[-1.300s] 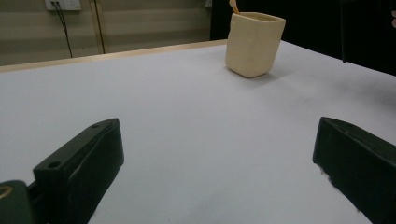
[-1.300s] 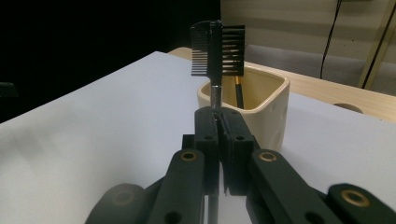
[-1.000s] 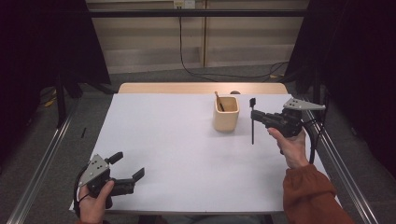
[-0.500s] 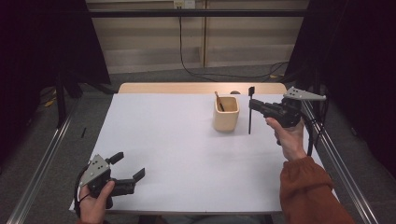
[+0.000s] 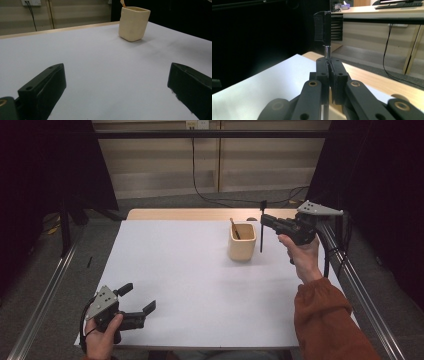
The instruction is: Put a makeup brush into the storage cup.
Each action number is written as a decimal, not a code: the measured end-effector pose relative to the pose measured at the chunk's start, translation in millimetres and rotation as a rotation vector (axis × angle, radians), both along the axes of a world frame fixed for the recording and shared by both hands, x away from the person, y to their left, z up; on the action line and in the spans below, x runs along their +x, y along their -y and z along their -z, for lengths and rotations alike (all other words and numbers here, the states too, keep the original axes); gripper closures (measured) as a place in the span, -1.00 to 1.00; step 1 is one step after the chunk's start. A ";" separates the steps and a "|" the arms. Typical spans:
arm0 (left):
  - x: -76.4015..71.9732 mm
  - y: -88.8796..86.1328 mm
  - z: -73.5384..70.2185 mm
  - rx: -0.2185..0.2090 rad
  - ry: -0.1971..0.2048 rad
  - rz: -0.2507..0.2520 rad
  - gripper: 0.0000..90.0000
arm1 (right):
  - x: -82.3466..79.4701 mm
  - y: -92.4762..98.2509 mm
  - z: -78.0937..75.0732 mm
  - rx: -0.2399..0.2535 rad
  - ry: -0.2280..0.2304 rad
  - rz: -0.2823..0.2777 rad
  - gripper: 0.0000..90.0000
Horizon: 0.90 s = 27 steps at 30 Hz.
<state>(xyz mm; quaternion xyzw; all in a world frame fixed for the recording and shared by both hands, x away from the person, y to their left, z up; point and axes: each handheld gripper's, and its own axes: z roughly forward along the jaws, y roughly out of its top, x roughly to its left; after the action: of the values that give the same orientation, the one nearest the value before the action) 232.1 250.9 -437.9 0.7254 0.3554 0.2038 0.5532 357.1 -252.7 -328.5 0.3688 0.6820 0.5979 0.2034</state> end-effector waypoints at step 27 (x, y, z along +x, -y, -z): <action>1.0 -0.6 0.3 -0.001 -0.006 0.007 -0.95 | 58.8 -20.6 -22.0 -0.030 -0.005 0.047 0.92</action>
<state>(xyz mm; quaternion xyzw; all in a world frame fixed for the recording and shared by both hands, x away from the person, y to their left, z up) 233.1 251.5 -438.2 0.7271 0.3543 0.1996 0.5531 416.0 -232.1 -306.5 0.3833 0.6823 0.5819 0.2213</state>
